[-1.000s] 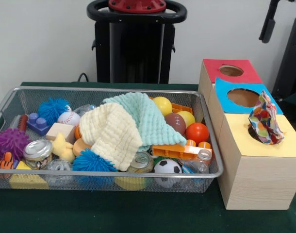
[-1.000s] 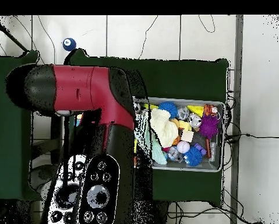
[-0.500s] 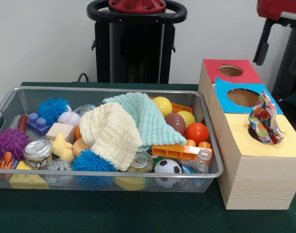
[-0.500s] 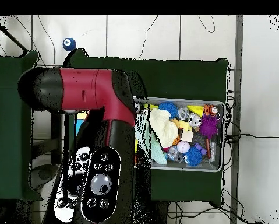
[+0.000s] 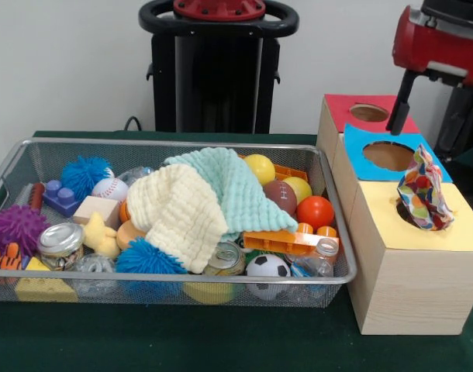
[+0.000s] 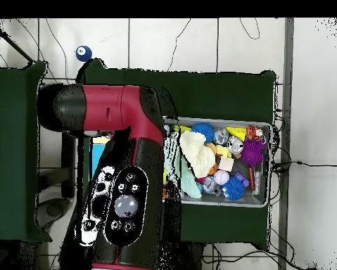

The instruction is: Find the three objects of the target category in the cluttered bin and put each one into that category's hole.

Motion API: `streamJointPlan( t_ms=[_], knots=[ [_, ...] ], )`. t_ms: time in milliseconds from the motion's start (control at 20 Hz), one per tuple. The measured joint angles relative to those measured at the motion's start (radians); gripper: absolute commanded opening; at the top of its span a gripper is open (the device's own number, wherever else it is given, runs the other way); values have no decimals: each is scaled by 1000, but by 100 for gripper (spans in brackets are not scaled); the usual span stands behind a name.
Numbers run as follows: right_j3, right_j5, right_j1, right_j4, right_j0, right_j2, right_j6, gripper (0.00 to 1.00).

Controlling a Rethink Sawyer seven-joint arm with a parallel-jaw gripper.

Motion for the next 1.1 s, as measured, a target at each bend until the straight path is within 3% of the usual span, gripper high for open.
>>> streamJointPlan(
  t_ms=[150,200,1100],
  knots=[
    [0,-4,15,0,0,0,0,100],
    [0,-7,27,0,-1,0,0,0],
    [-29,-7,72,97,-34,29,0,0]
  ],
)
